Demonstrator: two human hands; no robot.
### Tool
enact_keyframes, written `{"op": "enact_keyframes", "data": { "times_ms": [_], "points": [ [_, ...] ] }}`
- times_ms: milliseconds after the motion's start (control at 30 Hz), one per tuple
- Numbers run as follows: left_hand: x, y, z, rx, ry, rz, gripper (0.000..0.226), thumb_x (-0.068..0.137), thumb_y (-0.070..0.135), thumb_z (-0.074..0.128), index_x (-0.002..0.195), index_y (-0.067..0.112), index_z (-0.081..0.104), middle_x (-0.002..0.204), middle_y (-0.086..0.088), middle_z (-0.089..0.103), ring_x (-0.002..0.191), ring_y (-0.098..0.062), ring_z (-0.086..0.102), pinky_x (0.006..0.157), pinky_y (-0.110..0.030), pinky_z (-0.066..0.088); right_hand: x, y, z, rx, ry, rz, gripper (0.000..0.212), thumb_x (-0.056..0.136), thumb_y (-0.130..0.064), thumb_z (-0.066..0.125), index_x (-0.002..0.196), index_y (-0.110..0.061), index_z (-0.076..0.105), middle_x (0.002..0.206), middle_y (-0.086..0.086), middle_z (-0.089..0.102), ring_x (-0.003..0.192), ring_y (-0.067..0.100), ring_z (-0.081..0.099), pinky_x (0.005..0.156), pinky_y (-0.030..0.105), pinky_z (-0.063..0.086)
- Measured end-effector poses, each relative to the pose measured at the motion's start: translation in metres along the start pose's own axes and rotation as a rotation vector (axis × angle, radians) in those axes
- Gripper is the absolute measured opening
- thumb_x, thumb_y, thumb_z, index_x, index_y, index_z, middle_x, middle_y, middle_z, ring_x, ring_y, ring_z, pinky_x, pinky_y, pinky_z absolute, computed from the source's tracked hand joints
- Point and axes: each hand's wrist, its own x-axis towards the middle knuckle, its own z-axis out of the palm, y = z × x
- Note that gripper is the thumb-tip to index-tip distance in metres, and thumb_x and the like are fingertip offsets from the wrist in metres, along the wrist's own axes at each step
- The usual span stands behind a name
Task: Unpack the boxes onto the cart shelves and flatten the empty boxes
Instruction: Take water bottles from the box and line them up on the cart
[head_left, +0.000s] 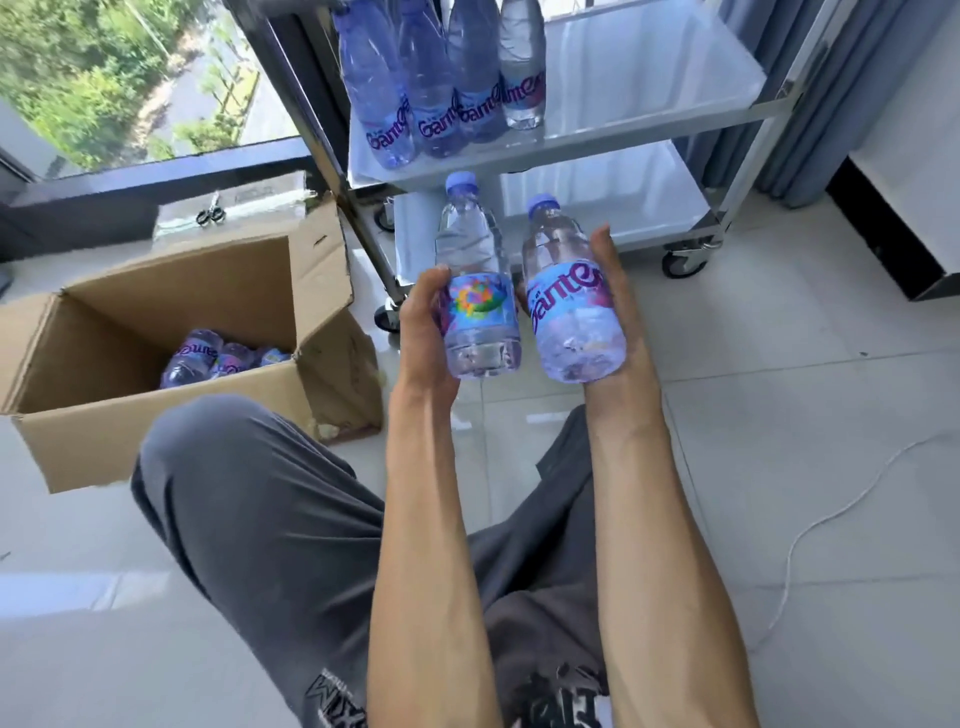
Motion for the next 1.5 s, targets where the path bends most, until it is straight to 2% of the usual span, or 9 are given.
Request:
{"op": "enact_keyframes", "data": {
  "times_ms": [267,467,567,733,933,1067,1233,1333,1500],
  "points": [
    [-0.007,-0.013,0.000,-0.157,-0.125,-0.131,0.062,0.091,0.052,0.047,0.129,0.003,0.053,0.128,-0.024,0.055,0.120,-0.039,0.052,0.112,-0.054,0.035,0.013,0.006,-0.002,0.243,-0.188,0.213,0.057,0.096,-0.041,0.058,0.143,-0.010,0.047,0.135,0.012,0.054,0.123,0.028,0.054,0.107,0.044,0.045],
    [0.001,-0.016,-0.014,-0.246,-0.031,-0.182,0.061,0.096,0.057,0.043,0.124,0.005,0.054,0.107,-0.016,0.059,0.098,-0.029,0.060,0.103,-0.043,0.041,0.037,0.000,-0.001,0.263,-0.272,0.352,0.051,0.068,-0.035,0.081,0.103,-0.005,0.059,0.083,0.014,0.066,0.070,0.027,0.068,0.066,0.037,0.058],
    [0.001,-0.018,-0.012,-0.269,-0.084,-0.191,0.067,0.088,0.054,0.052,0.135,0.006,0.046,0.124,-0.018,0.051,0.116,-0.032,0.049,0.118,-0.050,0.025,0.048,0.003,-0.003,0.242,-0.244,0.264,0.035,0.079,-0.036,0.074,0.099,-0.009,0.063,0.086,0.010,0.063,0.074,0.023,0.064,0.071,0.036,0.055],
    [0.007,-0.018,-0.016,-0.232,-0.012,-0.172,0.067,0.093,0.042,0.055,0.144,-0.001,0.044,0.130,-0.024,0.054,0.107,-0.036,0.059,0.106,-0.052,0.040,0.054,0.006,-0.005,0.263,-0.310,0.234,0.051,0.090,-0.048,0.061,0.125,-0.011,0.051,0.109,0.011,0.056,0.098,0.026,0.056,0.094,0.044,0.045],
    [0.004,-0.017,-0.017,-0.287,-0.113,-0.187,0.063,0.071,0.037,0.081,0.119,0.004,0.059,0.105,-0.015,0.056,0.096,-0.025,0.053,0.108,-0.040,0.033,0.054,0.002,-0.019,0.121,-0.202,0.162,0.057,0.070,-0.031,0.083,0.114,-0.004,0.057,0.092,0.013,0.061,0.076,0.024,0.063,0.070,0.036,0.055],
    [0.006,-0.017,-0.014,-0.283,-0.078,-0.168,0.043,0.084,0.032,0.061,0.112,0.000,0.060,0.100,-0.017,0.060,0.092,-0.029,0.059,0.105,-0.044,0.038,0.051,0.004,-0.012,0.196,-0.255,0.197,0.026,0.087,-0.031,0.064,0.102,-0.010,0.063,0.089,0.008,0.061,0.075,0.021,0.061,0.070,0.035,0.054],
    [0.002,-0.015,-0.011,-0.253,-0.047,-0.199,0.044,0.088,0.035,0.052,0.107,-0.002,0.065,0.102,-0.018,0.057,0.092,-0.030,0.058,0.107,-0.044,0.035,0.053,0.006,-0.009,0.177,-0.325,0.203,0.048,0.089,-0.033,0.066,0.130,-0.012,0.054,0.120,0.015,0.048,0.107,0.033,0.049,0.107,0.055,0.035],
    [-0.003,-0.017,-0.012,-0.210,-0.122,-0.213,0.051,0.093,0.038,0.050,0.128,0.001,0.053,0.118,-0.022,0.056,0.105,-0.033,0.058,0.108,-0.050,0.039,0.049,0.006,-0.010,0.178,-0.353,0.228,0.061,0.095,-0.030,0.058,0.148,-0.009,0.036,0.128,0.020,0.050,0.110,0.037,0.056,0.101,0.053,0.044],
    [-0.003,-0.012,-0.013,-0.165,-0.080,-0.173,0.033,0.092,0.027,0.055,0.116,0.004,0.061,0.104,-0.020,0.068,0.091,-0.032,0.068,0.088,-0.047,0.056,0.048,0.008,-0.013,0.086,-0.208,0.134,0.057,0.090,-0.021,0.065,0.138,0.003,0.048,0.131,0.035,0.049,0.112,0.046,0.052,0.102,0.066,0.039]
  ]
}}
